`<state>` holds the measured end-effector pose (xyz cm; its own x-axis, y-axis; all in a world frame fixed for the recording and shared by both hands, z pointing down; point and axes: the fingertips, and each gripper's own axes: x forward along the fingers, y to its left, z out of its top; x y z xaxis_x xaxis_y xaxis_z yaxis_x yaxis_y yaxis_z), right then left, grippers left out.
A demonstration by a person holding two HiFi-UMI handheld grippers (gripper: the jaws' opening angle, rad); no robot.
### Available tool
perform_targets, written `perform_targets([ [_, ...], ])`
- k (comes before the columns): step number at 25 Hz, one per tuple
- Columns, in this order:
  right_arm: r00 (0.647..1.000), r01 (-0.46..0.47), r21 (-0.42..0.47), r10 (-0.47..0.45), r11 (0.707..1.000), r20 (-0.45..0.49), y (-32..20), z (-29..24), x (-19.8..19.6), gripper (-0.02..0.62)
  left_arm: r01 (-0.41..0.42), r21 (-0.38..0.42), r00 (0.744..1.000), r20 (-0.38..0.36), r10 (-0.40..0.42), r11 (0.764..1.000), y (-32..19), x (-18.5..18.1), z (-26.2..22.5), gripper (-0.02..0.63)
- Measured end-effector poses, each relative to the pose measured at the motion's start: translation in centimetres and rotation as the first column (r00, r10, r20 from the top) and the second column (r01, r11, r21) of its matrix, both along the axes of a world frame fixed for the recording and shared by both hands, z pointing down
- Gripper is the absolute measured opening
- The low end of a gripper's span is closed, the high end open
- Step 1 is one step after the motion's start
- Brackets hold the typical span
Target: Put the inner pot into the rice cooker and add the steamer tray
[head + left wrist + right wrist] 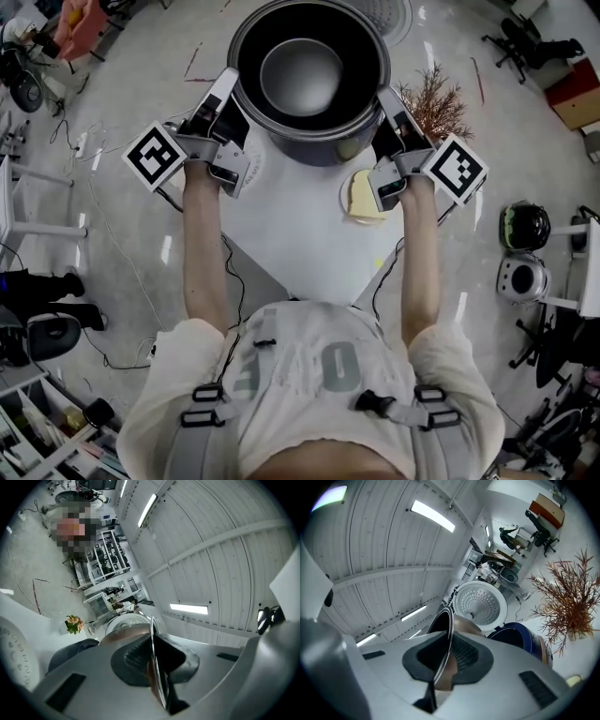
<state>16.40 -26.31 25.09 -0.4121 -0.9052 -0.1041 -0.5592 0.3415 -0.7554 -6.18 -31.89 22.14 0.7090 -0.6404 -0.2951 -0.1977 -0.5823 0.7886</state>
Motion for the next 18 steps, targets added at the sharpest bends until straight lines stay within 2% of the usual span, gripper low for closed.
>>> perform_targets([
  [6,0.999,-0.038,-0.034,0.038,0.999,-0.017,-1.2,1.3,0.7,0.029,-0.030,-0.032,0.998,0.062,0.032,0.999,-2.4,1.2,1.9,0.034],
  [10,0.997,-0.076,-0.110,0.075,0.991,-0.014,-2.4,3.5,2.2,0.028,-0.038,-0.059,0.995,0.094,0.043,0.998,-4.4,2.5,3.9,0.035],
  [15,0.997,-0.065,-0.152,0.072,0.986,0.041,-3.7,5.8,3.1,0.028,-0.047,-0.119,0.993,0.103,0.059,0.992,-6.1,4.3,6.2,0.035],
  [18,0.996,-0.075,-0.196,0.082,0.978,0.027,-4.4,7.2,3.6,0.029,-0.041,-0.143,0.989,0.133,0.060,0.989,-7.4,4.7,7.7,0.035],
])
